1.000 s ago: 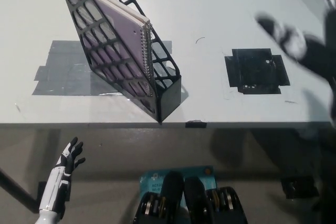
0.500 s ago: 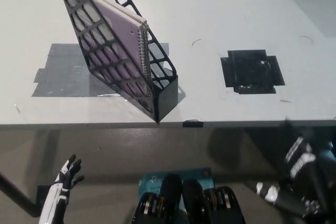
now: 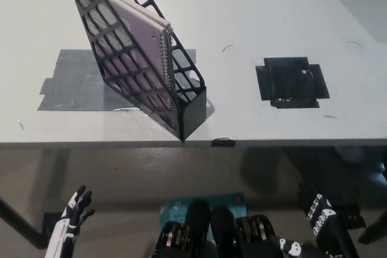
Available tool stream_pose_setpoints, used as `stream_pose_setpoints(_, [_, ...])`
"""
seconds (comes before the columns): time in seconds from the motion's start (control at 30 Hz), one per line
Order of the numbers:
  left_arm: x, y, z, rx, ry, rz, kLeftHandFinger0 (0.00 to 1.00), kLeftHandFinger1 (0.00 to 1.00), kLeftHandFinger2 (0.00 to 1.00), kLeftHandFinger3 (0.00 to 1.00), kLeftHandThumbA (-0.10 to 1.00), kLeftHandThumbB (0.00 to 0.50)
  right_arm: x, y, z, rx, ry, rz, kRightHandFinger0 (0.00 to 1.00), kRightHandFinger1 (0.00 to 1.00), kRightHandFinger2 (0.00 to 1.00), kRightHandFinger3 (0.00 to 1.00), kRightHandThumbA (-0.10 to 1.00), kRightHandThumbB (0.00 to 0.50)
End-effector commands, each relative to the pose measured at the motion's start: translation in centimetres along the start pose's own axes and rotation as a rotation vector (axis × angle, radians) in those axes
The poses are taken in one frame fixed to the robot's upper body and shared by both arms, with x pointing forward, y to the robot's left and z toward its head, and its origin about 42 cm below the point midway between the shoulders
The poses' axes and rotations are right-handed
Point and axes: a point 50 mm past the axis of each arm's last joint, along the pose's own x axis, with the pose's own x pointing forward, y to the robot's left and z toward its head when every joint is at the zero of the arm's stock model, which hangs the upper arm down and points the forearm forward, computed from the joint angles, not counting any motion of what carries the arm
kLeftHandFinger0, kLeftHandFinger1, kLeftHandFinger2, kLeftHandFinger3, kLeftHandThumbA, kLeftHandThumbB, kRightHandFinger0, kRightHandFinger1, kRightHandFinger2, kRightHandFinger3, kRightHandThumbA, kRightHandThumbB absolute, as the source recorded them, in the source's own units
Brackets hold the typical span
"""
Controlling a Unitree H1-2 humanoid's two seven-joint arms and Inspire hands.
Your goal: A person hands a notebook to the robot and the robot grabs it with its right hand and places it in the magazine stand kept in the centre of the desk infront of it.
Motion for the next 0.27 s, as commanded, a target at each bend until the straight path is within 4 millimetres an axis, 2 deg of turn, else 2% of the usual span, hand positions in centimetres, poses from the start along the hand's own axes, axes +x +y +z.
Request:
stream_pose_setpoints(0.0, [0.05, 0.04, 0.5, 0.001, -0.047, 0.001, 0.94, 1.0, 1.0, 1.0, 1.0, 0.5, 0.48, -0.05, 0.31, -0.015, -0.049, 0.041, 1.0, 1.0, 1.0, 1.0, 1.0, 0.344])
stream_pose_setpoints(0.1, [0.18, -0.04, 0.6, 0.006, -0.051, 0.001, 0.94, 1.0, 1.0, 1.0, 1.0, 0.5, 0.64, -0.3, 0.0, -0.025, -0.034, 0.049, 1.0, 1.0, 1.0, 1.0, 1.0, 0.32])
stream_pose_setpoints(0.23, [0.22, 0.02, 0.64, 0.004, -0.053, -0.003, 0.94, 1.0, 1.0, 1.0, 1.0, 0.5, 0.72, -0.29, -0.13, -0.034, -0.033, 0.052, 1.0, 1.0, 1.0, 1.0, 1.0, 0.333])
